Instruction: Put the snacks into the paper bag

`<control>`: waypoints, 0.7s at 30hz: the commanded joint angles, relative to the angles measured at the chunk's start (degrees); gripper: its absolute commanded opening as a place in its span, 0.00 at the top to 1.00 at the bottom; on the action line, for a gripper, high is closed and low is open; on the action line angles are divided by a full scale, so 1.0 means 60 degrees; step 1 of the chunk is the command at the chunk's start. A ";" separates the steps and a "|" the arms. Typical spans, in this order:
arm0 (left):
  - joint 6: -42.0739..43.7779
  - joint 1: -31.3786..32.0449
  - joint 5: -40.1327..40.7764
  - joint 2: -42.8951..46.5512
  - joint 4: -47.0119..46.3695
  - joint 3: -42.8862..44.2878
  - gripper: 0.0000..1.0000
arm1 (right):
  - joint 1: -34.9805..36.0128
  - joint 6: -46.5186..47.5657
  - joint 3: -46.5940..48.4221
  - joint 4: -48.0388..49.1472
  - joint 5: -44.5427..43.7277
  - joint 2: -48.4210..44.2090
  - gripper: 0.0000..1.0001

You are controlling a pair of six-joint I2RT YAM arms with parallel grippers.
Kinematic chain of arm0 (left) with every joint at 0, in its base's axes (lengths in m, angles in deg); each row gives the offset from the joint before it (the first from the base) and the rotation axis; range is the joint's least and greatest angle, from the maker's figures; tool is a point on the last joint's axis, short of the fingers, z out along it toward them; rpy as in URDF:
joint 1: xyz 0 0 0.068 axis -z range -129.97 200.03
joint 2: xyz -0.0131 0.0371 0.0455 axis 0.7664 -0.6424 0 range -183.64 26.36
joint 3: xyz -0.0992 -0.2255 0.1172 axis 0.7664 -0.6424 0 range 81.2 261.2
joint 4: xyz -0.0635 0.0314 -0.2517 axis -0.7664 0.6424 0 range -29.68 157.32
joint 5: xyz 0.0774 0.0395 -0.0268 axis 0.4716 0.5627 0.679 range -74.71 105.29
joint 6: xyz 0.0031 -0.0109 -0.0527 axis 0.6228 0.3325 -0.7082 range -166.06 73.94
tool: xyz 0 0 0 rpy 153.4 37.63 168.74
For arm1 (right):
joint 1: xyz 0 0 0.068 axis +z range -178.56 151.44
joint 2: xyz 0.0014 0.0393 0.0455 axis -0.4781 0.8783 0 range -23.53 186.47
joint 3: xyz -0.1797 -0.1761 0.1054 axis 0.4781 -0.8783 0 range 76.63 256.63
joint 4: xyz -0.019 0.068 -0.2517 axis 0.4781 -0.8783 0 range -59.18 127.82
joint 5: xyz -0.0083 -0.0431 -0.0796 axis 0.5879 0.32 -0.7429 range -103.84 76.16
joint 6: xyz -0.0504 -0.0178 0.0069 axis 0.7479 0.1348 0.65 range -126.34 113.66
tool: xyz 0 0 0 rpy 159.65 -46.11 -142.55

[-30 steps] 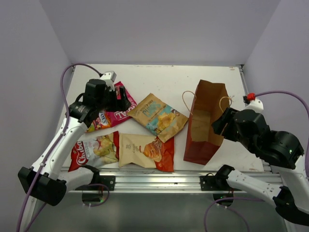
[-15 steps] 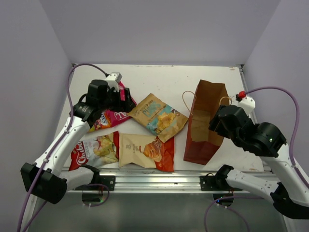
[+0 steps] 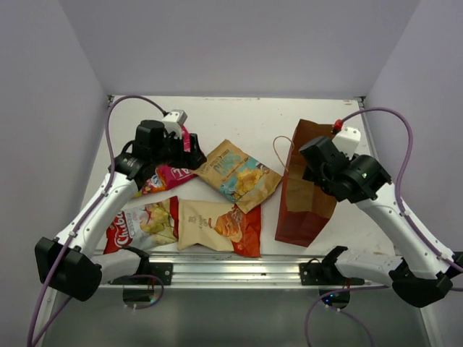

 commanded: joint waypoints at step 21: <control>0.0331 0.0067 -0.0556 -0.0077 -0.0761 -0.0584 0.09 | -0.2566 0.2247 0.0096 -0.2428 -0.0098 -0.0681 0.32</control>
